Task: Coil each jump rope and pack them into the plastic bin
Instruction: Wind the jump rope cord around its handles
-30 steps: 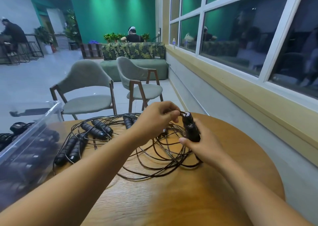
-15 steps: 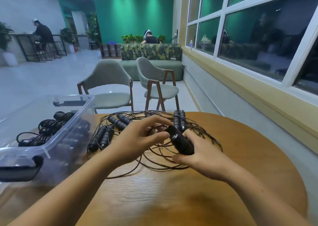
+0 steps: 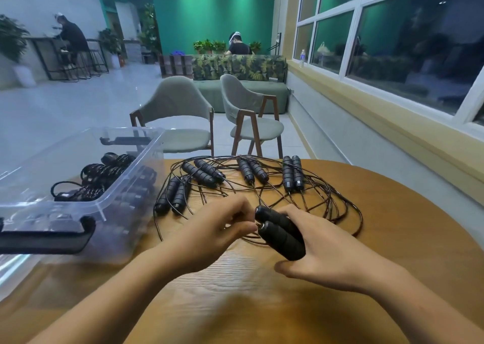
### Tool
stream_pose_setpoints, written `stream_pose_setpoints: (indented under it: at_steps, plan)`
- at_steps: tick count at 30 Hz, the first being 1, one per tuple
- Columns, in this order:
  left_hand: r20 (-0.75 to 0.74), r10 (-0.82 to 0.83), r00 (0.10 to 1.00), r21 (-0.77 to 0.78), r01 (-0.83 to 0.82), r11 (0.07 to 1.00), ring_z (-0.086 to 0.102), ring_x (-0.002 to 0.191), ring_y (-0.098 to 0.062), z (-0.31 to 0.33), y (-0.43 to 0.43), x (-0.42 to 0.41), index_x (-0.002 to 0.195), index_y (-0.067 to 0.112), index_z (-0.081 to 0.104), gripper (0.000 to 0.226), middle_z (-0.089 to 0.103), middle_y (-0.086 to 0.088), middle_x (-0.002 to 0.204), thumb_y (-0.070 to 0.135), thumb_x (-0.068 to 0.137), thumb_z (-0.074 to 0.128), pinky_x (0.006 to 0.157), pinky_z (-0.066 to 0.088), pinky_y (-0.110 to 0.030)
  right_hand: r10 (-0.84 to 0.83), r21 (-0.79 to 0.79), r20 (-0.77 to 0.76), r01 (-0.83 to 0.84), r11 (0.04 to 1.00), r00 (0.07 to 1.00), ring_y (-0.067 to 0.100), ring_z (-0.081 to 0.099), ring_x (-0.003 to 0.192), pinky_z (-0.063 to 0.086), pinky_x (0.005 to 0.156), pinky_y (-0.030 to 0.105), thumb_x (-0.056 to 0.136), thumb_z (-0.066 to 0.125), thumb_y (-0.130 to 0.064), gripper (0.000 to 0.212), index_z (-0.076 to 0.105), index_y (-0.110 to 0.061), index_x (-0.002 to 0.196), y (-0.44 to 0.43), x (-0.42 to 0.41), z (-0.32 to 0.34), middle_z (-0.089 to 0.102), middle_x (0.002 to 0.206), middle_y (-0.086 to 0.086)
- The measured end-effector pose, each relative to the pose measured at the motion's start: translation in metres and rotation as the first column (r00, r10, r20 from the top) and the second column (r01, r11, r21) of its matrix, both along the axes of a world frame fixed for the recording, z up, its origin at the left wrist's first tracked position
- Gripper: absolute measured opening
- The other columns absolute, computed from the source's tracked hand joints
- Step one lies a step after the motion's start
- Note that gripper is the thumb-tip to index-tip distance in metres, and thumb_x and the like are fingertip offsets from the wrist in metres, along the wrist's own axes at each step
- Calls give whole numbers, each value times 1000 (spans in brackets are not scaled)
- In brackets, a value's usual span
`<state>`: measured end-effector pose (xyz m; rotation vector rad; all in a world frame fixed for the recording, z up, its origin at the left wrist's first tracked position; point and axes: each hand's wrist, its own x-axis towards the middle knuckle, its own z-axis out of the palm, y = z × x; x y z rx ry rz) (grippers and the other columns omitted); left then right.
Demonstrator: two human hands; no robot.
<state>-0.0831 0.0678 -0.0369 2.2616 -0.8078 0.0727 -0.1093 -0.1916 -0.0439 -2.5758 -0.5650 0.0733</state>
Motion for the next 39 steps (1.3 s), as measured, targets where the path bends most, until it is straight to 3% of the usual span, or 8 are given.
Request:
stream_pose_setpoints:
  at_steps: [3, 12, 16, 20, 25, 30, 36, 39]
  plan:
    - [-143, -38, 989, -44, 32, 998, 52, 72, -2, 1, 2, 0, 98, 31, 59, 6, 61, 13, 85, 30, 103, 62, 65, 43, -20, 15, 39, -4, -14, 999, 1000, 2, 66, 98, 62, 81, 31, 78, 83, -56, 60, 48, -49, 126, -6, -2, 0, 64, 110, -20]
    - [-360, -122, 925, -218, 44, 975, 56, 78, 4, 1, 0, -2, 103, 17, 57, 8, 67, 19, 88, 23, 104, 60, 73, 42, -22, 25, 153, -92, -11, 988, 995, 4, 66, 99, 60, 85, 30, 78, 84, -69, 57, 59, -53, 127, -18, -7, 6, 65, 109, -25]
    - [-431, -227, 874, -405, 37, 913, 64, 96, -16, 3, 1, -2, 106, 8, 56, 14, 68, -1, 99, 20, 103, 63, 89, 50, -33, 50, 245, -173, -6, 969, 984, 9, 68, 89, 60, 77, 30, 74, 75, -83, 64, 58, -54, 129, -17, -13, 13, 67, 107, -18]
    - [-441, -298, 847, -590, -23, 807, 61, 89, -24, 2, -1, 3, 117, 10, 58, 25, 60, -11, 96, 23, 99, 69, 81, 50, -33, 164, 534, -365, 62, 843, 916, 16, 63, 64, 52, 57, 31, 84, 77, -61, 42, 60, -43, 118, -11, -19, 24, 74, 96, 3]
    - [-454, -351, 819, -717, -102, 690, 48, 73, -20, 3, -8, 6, 110, 13, 65, 38, 47, -16, 101, 45, 90, 77, 71, 48, -28, 356, 733, -415, 76, 676, 837, 23, 55, 62, 46, 52, 28, 87, 71, -52, 52, 59, -23, 128, -9, -24, 27, 70, 104, 18]
    - [-428, -324, 843, -733, -115, 670, 47, 71, -23, 2, -13, 8, 112, -2, 57, 47, 48, -20, 87, 44, 101, 55, 71, 45, -31, 388, 793, -389, 89, 602, 836, 23, 56, 67, 46, 55, 30, 88, 74, -46, 43, 65, -28, 126, -5, -23, 25, 71, 110, 19]
    - [-436, -279, 856, -742, -167, 649, 51, 70, -17, 5, -11, 6, 91, 15, 63, 34, 49, -1, 70, 47, 100, 58, 86, 41, -45, 434, 842, -370, 100, 530, 821, 23, 57, 68, 47, 49, 26, 85, 86, -44, 61, 64, -18, 136, -7, -22, 23, 70, 116, 25]
    - [-471, -269, 840, -739, -209, 641, 54, 79, -26, 2, -18, 1, 84, 13, 65, 46, 55, -11, 77, 51, 103, 47, 97, 44, -48, 543, 886, -357, 93, 454, 760, 19, 57, 63, 46, 46, 23, 88, 86, -43, 65, 61, -10, 139, -3, -23, 19, 66, 116, 28]
